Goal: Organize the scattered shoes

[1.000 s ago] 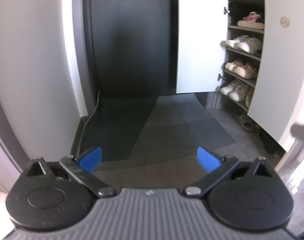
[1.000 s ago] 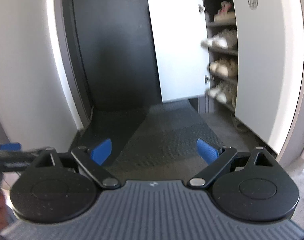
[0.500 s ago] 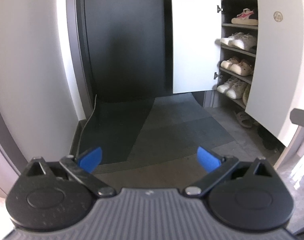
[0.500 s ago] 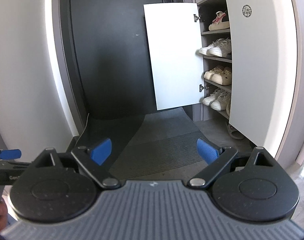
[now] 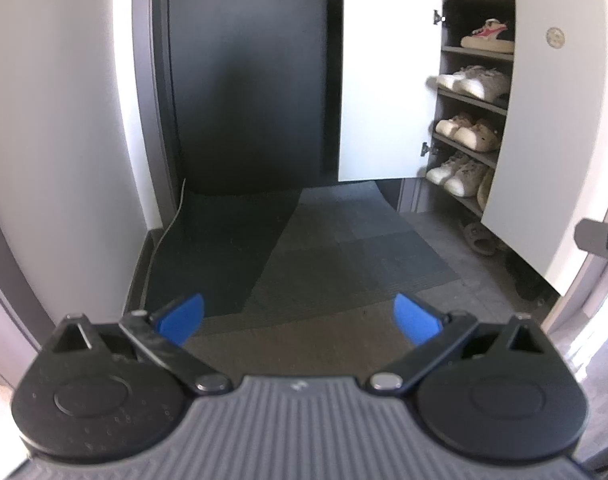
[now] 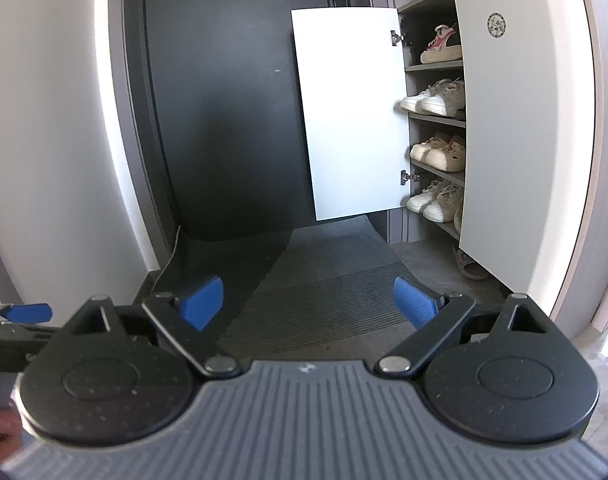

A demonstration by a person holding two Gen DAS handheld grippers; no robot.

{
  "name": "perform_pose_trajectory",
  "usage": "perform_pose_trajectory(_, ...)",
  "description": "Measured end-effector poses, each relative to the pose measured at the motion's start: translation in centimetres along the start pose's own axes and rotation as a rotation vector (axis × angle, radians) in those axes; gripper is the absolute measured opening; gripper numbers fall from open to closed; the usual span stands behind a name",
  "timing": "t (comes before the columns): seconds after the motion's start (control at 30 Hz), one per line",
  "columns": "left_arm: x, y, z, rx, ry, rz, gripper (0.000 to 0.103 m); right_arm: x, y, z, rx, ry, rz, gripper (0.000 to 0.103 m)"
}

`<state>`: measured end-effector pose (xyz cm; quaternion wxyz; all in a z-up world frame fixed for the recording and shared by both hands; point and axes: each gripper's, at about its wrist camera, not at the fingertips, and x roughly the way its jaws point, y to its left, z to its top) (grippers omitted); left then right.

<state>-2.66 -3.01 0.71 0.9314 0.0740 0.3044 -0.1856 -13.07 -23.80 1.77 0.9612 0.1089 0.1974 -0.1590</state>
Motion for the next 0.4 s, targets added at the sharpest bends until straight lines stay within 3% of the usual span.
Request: perform_pose_trajectory(0.4, -0.49, 0.45, -0.21, 0.001, -0.011, 0.008, 0.103, -0.06, 0.4, -0.09, -0.008, -0.005, -0.008, 0.095)
